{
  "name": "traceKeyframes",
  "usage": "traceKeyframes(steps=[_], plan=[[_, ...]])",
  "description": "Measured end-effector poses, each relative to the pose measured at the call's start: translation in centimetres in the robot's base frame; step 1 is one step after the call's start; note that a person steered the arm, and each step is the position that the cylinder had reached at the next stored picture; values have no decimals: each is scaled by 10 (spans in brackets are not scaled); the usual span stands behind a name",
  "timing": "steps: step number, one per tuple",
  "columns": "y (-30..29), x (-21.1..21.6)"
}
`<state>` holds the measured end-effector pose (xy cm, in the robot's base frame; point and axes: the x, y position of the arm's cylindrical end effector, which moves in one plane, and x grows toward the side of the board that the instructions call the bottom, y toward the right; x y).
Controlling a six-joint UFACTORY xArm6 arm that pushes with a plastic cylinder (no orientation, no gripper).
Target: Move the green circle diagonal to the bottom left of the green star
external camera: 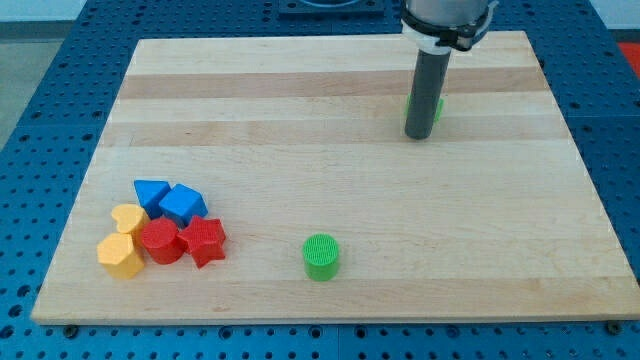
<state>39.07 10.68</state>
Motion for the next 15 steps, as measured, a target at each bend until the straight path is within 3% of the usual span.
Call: traceKeyframes(steps=[1, 4, 9, 13, 15], plan=[[-5, 14], [-48, 114], [-102, 221], [-141, 206], [-133, 169]])
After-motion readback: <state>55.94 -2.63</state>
